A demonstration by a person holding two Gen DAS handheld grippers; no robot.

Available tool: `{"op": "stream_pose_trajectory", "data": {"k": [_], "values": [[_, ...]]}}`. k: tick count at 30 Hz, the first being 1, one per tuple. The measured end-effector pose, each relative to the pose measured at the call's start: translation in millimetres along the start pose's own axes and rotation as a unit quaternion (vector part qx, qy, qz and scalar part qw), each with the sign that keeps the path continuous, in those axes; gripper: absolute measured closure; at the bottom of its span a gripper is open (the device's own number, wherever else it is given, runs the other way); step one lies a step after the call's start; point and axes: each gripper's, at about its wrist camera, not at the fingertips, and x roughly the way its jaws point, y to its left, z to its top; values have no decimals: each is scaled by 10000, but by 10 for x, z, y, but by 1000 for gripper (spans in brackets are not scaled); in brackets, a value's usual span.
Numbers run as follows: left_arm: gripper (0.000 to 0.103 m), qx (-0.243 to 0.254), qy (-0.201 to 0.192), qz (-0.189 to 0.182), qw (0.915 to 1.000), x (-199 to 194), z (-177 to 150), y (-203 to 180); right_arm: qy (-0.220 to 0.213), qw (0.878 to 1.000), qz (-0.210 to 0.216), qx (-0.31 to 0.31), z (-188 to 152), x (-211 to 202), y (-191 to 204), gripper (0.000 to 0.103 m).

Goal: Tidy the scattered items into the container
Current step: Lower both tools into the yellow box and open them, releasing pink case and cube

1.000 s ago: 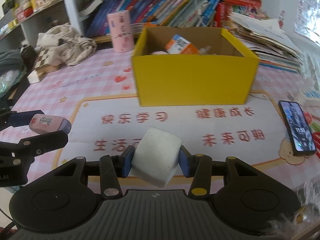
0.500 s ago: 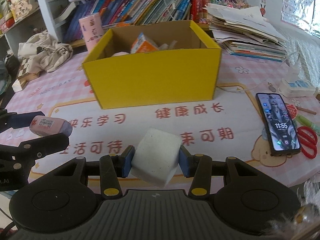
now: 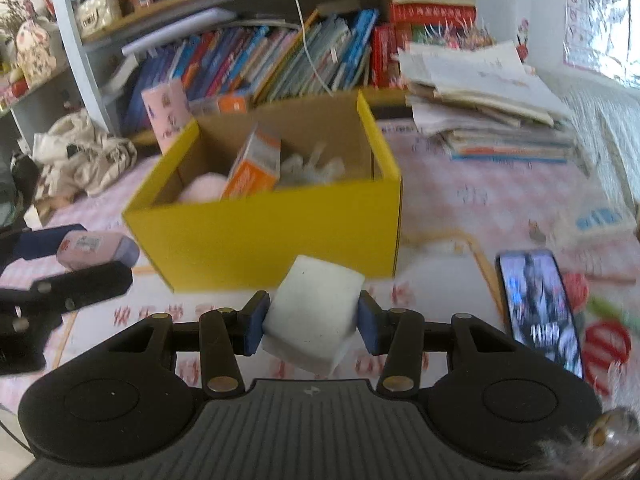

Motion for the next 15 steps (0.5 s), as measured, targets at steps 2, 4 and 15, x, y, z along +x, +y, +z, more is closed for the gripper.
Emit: {"op": "stream_pose_trajectory", "data": {"k": [2,4,15], "values": [[30,-22,-120,102,9999,41,114,0,-140,9999,37,-89,101,13,-36,59],[30,-55,-208,203,9996,96,219,15,-280,9994,75,-178,203,25,-72,59],[30,-48,-170,580,9982,480,467,10,-701,9930,436,-848,756,339,-166,59]]}}
